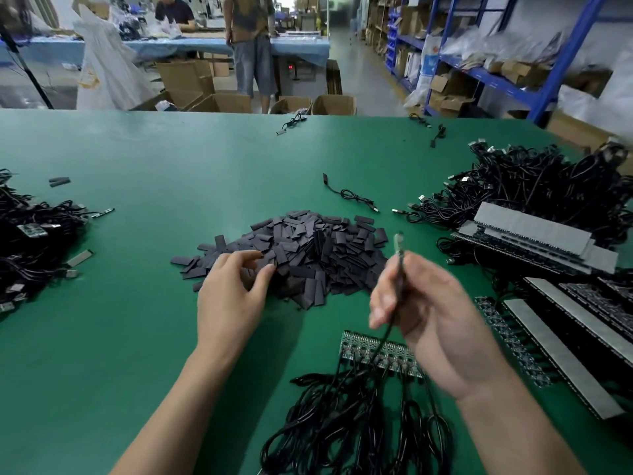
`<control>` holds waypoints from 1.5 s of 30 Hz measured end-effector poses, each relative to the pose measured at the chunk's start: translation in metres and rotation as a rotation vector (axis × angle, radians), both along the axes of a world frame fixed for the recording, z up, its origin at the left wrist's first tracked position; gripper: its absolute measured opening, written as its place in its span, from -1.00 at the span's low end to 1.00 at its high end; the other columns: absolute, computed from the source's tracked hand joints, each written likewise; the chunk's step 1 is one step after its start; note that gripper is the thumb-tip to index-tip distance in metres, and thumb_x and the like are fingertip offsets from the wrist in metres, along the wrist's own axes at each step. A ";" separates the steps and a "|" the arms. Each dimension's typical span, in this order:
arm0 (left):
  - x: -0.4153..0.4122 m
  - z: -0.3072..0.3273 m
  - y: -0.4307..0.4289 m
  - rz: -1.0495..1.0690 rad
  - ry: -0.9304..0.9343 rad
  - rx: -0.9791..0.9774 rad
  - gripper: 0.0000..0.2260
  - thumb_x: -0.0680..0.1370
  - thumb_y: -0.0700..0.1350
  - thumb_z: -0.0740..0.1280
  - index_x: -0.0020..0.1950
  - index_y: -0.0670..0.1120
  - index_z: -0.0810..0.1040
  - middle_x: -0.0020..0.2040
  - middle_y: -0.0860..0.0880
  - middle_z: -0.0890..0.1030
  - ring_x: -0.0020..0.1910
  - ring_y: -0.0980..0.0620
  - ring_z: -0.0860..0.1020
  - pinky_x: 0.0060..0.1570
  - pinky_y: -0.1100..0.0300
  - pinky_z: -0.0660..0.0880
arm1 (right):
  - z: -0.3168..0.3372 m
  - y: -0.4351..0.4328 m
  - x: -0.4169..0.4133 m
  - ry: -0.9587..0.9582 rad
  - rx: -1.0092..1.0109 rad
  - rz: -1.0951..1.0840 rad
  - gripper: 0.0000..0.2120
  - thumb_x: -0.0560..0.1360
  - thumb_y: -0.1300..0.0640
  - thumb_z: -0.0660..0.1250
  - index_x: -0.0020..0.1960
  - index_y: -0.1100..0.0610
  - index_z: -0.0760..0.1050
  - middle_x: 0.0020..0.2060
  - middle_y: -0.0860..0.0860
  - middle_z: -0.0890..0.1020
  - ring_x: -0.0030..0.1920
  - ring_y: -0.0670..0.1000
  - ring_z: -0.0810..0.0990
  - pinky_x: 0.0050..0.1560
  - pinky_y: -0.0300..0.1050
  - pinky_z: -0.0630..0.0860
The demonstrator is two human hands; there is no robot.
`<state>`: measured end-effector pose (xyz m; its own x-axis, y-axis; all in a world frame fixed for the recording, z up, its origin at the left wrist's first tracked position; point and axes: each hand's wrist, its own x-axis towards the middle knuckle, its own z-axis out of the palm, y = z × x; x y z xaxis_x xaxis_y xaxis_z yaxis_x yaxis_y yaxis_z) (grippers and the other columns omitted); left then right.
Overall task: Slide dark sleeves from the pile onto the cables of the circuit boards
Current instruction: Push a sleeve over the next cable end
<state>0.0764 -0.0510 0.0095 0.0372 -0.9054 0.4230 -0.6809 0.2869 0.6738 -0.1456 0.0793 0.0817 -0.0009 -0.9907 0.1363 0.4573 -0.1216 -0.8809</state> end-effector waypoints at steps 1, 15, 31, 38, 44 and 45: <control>0.001 -0.002 -0.003 0.028 -0.056 0.009 -0.74 0.57 0.07 0.45 0.19 -0.01 0.65 -0.01 0.06 0.60 -0.07 0.03 0.59 -0.04 0.11 0.51 | 0.008 0.001 -0.006 -0.033 -0.020 -0.029 -0.78 0.51 -0.06 0.35 -0.18 0.05 0.63 -0.38 0.00 0.57 -0.39 -0.02 0.56 -0.32 -0.17 0.58; 0.004 -0.009 -0.012 0.054 0.022 0.233 -0.81 0.48 0.00 0.56 0.07 0.01 0.74 -0.07 0.05 0.68 -0.11 0.08 0.61 -0.02 0.10 0.56 | -0.051 -0.012 -0.010 0.973 0.125 -0.172 -0.77 0.64 0.01 0.28 -0.17 -0.03 0.58 -0.49 -0.14 0.35 -0.44 -0.09 0.27 -0.33 -0.08 0.21; -0.023 -0.002 0.052 -0.550 0.173 0.098 -0.83 0.50 -0.15 0.54 0.05 0.06 0.72 0.02 0.21 0.67 0.07 0.12 0.62 -0.01 0.30 0.48 | -0.070 -0.001 -0.005 0.904 0.061 -0.162 -0.73 0.65 -0.03 0.28 -0.19 0.02 0.55 -0.49 -0.11 0.28 -0.46 -0.10 0.23 -0.41 -0.19 0.17; -0.018 -0.017 0.056 -0.584 0.197 0.163 -0.83 0.50 -0.16 0.54 0.04 0.06 0.72 0.03 0.19 0.68 0.09 0.10 0.63 0.00 0.19 0.52 | -0.071 0.003 -0.004 0.986 0.040 -0.141 -0.71 0.67 0.03 0.30 -0.22 0.04 0.49 -0.49 -0.14 0.33 -0.46 -0.16 0.25 -0.43 -0.27 0.20; -0.019 -0.018 0.055 -0.620 0.215 0.163 -0.84 0.50 -0.16 0.54 0.03 0.06 0.72 0.02 0.15 0.69 0.10 0.05 0.64 0.01 0.14 0.52 | -0.072 0.003 -0.004 1.019 0.062 -0.132 -0.72 0.65 0.01 0.31 -0.24 -0.01 0.51 -0.48 -0.14 0.35 -0.44 -0.16 0.28 -0.40 -0.23 0.21; -0.019 -0.018 0.055 -0.627 0.210 0.158 -0.84 0.50 -0.15 0.54 0.03 0.07 0.72 0.02 0.15 0.69 0.10 0.05 0.64 0.00 0.14 0.52 | -0.072 0.003 -0.004 1.020 0.062 -0.130 -0.72 0.65 0.01 0.31 -0.24 -0.01 0.51 -0.48 -0.14 0.36 -0.45 -0.16 0.28 -0.40 -0.23 0.22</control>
